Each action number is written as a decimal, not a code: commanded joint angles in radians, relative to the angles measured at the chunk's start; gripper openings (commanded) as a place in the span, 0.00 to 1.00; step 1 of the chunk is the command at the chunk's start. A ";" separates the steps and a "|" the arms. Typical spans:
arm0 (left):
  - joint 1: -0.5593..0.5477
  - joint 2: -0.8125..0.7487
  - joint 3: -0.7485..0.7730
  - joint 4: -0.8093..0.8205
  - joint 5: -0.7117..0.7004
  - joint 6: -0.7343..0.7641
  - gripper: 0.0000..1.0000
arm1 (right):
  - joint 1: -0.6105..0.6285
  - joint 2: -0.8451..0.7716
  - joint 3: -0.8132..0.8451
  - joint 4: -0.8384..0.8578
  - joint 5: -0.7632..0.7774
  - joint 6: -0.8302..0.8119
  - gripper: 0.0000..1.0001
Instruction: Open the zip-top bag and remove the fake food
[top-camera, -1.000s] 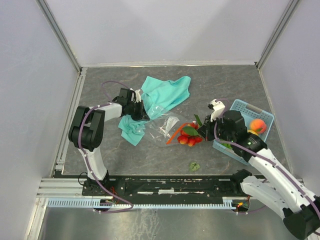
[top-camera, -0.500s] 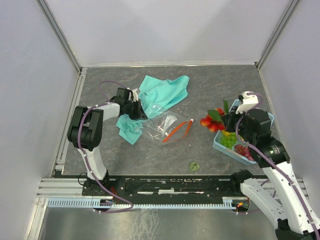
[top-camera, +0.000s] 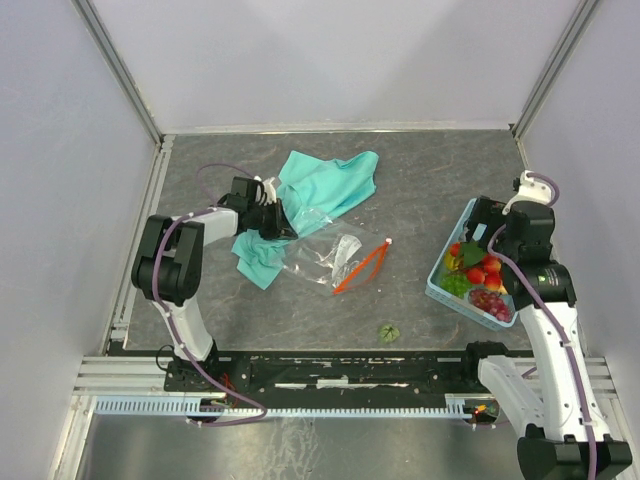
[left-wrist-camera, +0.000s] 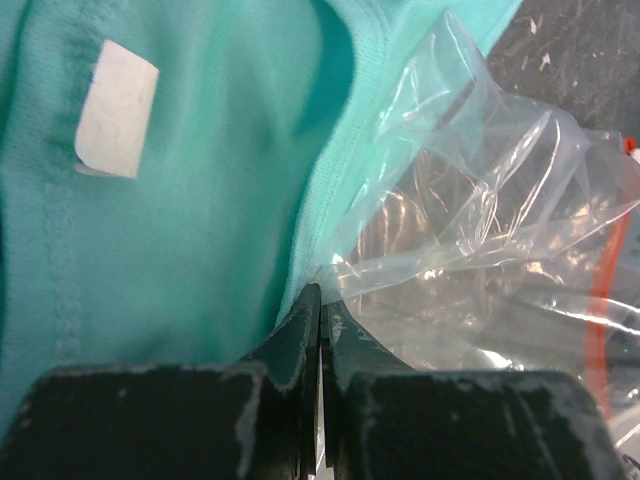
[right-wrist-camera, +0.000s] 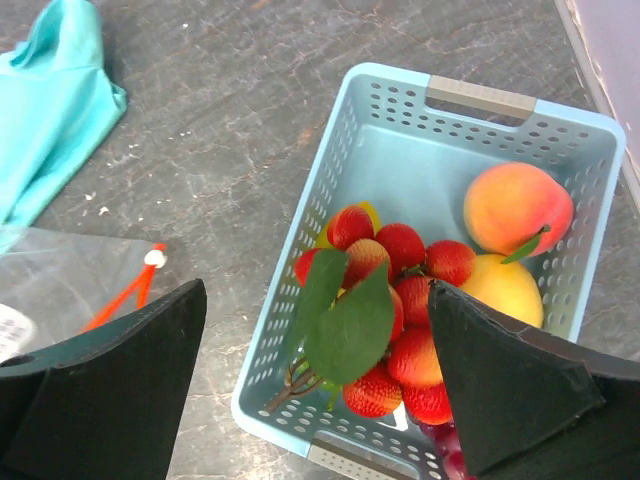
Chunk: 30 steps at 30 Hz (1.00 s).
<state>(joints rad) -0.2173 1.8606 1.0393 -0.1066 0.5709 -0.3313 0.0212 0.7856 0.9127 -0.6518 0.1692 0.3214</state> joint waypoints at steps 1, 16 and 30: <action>0.003 -0.140 -0.021 0.099 0.044 -0.055 0.38 | -0.002 -0.037 0.054 0.082 -0.119 0.008 0.99; 0.022 -0.857 0.081 -0.026 -0.270 -0.069 0.99 | 0.323 0.280 0.595 0.034 -0.363 -0.022 0.99; 0.022 -0.864 0.485 -0.352 -0.154 -0.022 0.99 | 0.368 0.343 0.810 0.014 -0.166 0.099 0.99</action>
<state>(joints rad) -0.1978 0.9874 1.4960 -0.3695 0.3672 -0.3584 0.3847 1.1645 1.7687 -0.6746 -0.0902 0.3729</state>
